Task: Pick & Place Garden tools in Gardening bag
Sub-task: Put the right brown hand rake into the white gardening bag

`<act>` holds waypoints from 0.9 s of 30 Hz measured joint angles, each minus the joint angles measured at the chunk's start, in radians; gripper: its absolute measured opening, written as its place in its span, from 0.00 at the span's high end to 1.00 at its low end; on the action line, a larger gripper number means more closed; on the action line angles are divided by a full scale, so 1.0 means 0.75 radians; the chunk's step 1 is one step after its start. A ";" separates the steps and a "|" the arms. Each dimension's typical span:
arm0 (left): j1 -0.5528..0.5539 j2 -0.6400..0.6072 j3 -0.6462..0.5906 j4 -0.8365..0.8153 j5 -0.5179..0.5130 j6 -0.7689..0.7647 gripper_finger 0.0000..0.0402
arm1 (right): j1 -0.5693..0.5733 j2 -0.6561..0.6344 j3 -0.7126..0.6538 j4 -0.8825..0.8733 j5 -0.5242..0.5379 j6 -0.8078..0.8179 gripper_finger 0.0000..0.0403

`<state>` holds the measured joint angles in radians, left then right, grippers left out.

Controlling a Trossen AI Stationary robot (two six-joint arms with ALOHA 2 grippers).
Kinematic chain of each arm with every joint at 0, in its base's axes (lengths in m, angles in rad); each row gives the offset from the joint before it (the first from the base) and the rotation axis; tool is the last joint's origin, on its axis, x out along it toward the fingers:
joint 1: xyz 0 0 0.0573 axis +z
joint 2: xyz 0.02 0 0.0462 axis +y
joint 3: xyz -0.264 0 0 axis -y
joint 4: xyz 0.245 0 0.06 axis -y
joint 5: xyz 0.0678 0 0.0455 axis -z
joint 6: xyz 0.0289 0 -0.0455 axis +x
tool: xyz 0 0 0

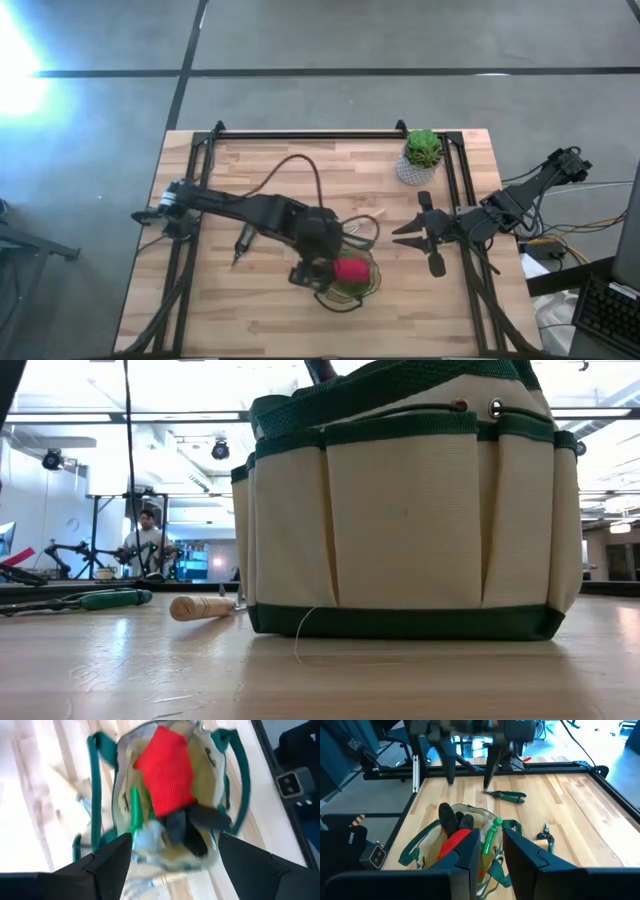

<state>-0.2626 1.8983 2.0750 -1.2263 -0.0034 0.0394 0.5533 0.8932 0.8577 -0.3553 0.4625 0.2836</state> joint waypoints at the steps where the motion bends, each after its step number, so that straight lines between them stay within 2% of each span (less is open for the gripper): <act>1: 0.000 -0.019 0.000 -0.033 -0.002 -0.020 0.27 | 0.000 0.000 0.000 0.001 0.000 0.000 0.80; 8: 0.000 -0.168 -0.002 -0.172 -0.076 -0.158 0.31 | 0.000 0.000 0.000 0.023 0.001 0.002 0.78; 15: -0.002 -0.328 -0.025 -0.222 -0.204 -0.264 0.34 | 0.000 0.000 0.000 0.022 0.001 0.005 0.81; 21: -0.002 -0.462 -0.092 -0.231 -0.384 -0.329 0.36 | 0.001 0.000 0.000 0.021 0.001 0.005 0.83; 27: -0.003 -0.599 -0.256 -0.245 -0.573 -0.473 0.36 | 0.001 0.000 0.000 0.021 0.001 0.005 0.81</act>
<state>-0.2646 1.4489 1.8831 -1.4102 -0.4332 -0.3156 0.5537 0.8932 0.8578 -0.3393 0.4629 0.2876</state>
